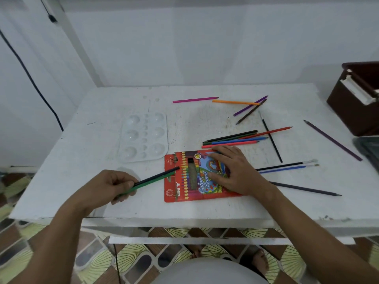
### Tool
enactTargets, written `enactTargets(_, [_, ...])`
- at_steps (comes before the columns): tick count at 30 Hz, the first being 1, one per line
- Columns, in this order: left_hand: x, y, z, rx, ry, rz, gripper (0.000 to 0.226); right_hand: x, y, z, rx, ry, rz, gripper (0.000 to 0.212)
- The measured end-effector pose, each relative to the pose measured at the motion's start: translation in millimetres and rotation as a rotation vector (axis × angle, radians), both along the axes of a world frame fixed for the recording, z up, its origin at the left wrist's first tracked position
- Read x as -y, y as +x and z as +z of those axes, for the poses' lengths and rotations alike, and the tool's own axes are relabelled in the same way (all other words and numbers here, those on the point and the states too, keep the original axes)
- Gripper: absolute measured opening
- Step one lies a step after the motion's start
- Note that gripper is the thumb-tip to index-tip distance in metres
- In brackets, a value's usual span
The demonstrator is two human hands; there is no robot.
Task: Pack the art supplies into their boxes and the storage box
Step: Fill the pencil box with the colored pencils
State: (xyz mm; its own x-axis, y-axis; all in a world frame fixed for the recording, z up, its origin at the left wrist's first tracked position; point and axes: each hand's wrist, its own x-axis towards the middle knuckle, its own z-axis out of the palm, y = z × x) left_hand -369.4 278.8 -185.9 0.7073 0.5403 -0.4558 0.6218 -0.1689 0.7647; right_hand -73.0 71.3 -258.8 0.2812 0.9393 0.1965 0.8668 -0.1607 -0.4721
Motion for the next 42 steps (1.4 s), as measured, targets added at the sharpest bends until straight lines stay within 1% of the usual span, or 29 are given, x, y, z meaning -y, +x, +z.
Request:
enactTargets(5, [3.0,12.4,1.0,-0.033,0.067,0.021,0.019,0.3,-0.2,0.8,0.005,0.007,0.000,0.068])
enactTargets(9, [0.1,1.4,0.6,-0.013,0.061,0.117,0.017,-0.4,-0.8,1.0,0.007,0.004,0.000,0.068])
enactTargets(11, [0.5,-4.4,-0.6,-0.023,0.071,0.126,0.017,-0.3,-0.6,0.6,0.012,0.006,-0.002,0.068])
enactTargets(14, [5.7,-4.2,-2.7,-0.029,0.090,0.099,0.018,-0.4,-0.9,0.6,0.013,0.024,0.004,0.067])
enactTargets(17, [14.5,7.5,-7.5,0.006,0.158,0.047,0.017,-0.4,-0.6,1.0,0.009,0.021,0.004,0.067])
enactTargets(20, [23.5,24.8,-10.9,0.072,0.176,-0.008,0.008,-0.7,-1.4,1.8,0.006,0.016,0.003,0.068])
enactTargets(22, [26.8,37.0,-10.8,0.064,0.295,-0.097,0.009,-0.6,-1.4,1.8,0.006,0.017,0.003,0.068])
enactTargets(25, [26.9,56.5,-10.4,0.057,0.524,-0.192,0.022,0.0,-1.1,2.1,0.006,0.011,-0.003,0.069])
enactTargets(28, [25.2,73.7,-13.0,0.084,0.633,-0.282,0.027,-0.4,-1.6,3.0,0.007,0.008,0.002,0.069])
enactTargets(32, [25.5,88.1,-19.7,0.088,0.763,-0.413,0.022,-1.1,-0.4,5.3,0.001,-0.020,0.012,0.071])
enactTargets(35, [27.4,87.7,-24.1,0.157,0.772,-0.344,0.022,-0.4,-0.9,7.1,0.016,-0.025,0.016,0.071])
enactTargets(37, [27.5,80.9,-22.0,0.170,0.731,-0.268,0.028,0.4,-1.4,6.7,0.027,-0.029,0.016,0.070])
enactTargets(38, [26.2,75.3,-21.8,0.141,0.712,-0.253,0.032,0.6,-1.6,6.3,0.032,-0.032,0.016,0.070])
enactTargets(40, [21.6,63.3,-21.5,0.028,0.727,-0.236,0.037,0.7,-1.4,5.5,0.038,-0.038,0.011,0.070])
enactTargets(42, [16.3,56.0,-21.0,-0.049,0.758,-0.190,0.036,0.5,-1.3,4.9,0.038,-0.040,0.006,0.069])
